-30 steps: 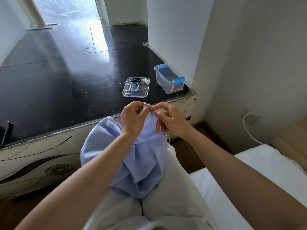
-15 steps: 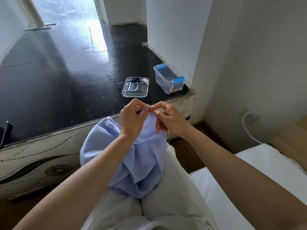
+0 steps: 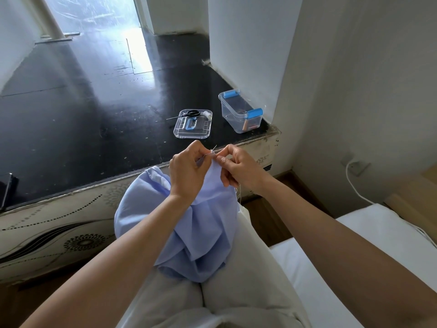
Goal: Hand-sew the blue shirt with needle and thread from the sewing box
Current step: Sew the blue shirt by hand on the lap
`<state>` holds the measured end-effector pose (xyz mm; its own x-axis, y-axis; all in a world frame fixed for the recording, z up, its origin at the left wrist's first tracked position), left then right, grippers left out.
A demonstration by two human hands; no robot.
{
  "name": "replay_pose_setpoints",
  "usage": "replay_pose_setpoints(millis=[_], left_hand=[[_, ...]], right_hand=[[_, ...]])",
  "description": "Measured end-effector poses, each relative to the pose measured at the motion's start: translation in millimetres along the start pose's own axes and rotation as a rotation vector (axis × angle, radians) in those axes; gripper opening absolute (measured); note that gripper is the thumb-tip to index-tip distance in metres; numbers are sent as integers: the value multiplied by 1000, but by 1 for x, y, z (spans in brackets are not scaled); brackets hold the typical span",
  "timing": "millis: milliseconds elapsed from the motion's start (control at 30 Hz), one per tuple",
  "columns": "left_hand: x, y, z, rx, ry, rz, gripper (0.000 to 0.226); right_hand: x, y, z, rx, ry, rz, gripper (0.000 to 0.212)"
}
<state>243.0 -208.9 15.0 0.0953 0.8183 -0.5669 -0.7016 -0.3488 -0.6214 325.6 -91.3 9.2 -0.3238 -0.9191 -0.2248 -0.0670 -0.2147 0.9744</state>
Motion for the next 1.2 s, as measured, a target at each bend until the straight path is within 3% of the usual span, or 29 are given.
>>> replay_pose_setpoints(millis=[367, 567, 700, 933, 1033, 1200], left_hand=[[5, 2, -3, -30, 19, -93, 19], [5, 4, 1, -73, -14, -89, 22], [3, 4, 2, -90, -31, -84, 25], [2, -1, 4, -58, -28, -73, 26], [3, 2, 6, -82, -31, -70, 26], [6, 0, 2, -48, 22, -89, 19]], right_hand=[[1, 2, -2, 75, -3, 148, 16], [1, 6, -2, 77, 8, 196, 6], [0, 4, 0, 107, -7, 272, 14], [-7, 6, 1, 152, -96, 393, 19], [-6, 5, 0, 181, -77, 353, 23], [-12, 6, 4, 124, -209, 314, 25]])
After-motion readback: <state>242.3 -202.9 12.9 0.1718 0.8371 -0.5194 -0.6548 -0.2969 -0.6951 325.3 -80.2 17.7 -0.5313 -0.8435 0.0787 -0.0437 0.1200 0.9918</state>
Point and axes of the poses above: each hand's wrist, its own z-axis towards the middle knuckle, its own x-axis out of the palm, y = z × x, the point moved 4 cm from there along z, towards the middle knuckle, and after that the axes turned 7 degrees about z, right-handed, at the moved point
